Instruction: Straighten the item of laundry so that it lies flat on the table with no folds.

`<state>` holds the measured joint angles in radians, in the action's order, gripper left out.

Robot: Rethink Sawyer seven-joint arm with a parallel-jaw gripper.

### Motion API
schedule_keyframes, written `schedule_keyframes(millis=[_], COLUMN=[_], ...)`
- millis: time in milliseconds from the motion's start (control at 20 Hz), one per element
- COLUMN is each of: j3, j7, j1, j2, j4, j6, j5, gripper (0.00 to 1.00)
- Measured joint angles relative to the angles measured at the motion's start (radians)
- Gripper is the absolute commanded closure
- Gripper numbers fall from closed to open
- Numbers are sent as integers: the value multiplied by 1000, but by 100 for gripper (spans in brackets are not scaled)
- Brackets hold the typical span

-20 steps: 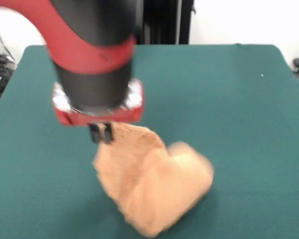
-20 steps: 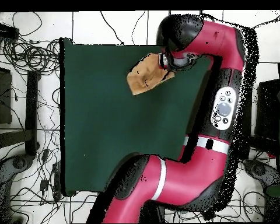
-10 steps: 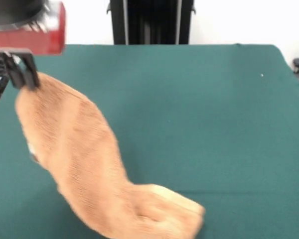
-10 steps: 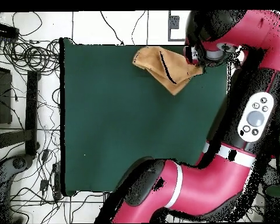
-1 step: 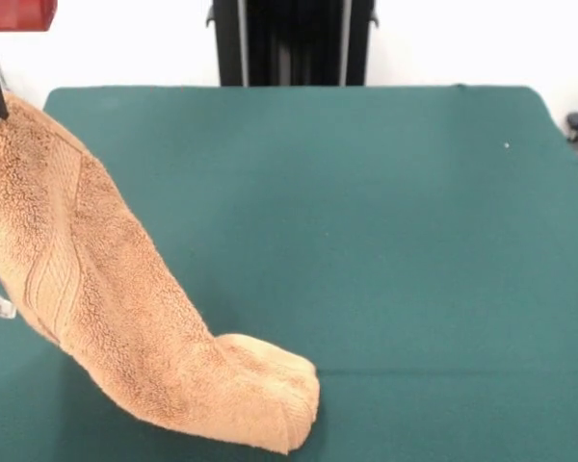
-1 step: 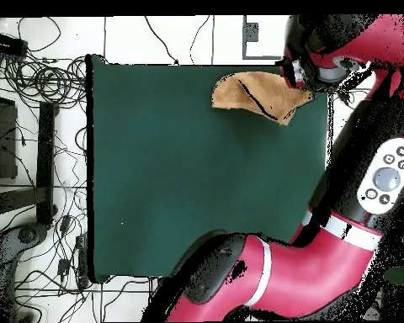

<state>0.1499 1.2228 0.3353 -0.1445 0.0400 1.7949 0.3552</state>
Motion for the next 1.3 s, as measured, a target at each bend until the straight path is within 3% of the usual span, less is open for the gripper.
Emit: schedule_keyframes(millis=[550,750,1000,1100,1300], j3=[65,140,322,486,734], j7=[0,0,0,0,0], j1=[0,1,24,57,117], j2=[-1,-19,-70,-108,-149], j4=[0,0,-1,-1,-2], j6=[0,0,1,5,9], j5=[40,107,294,462,701], gripper=[100,100,100,100,100])
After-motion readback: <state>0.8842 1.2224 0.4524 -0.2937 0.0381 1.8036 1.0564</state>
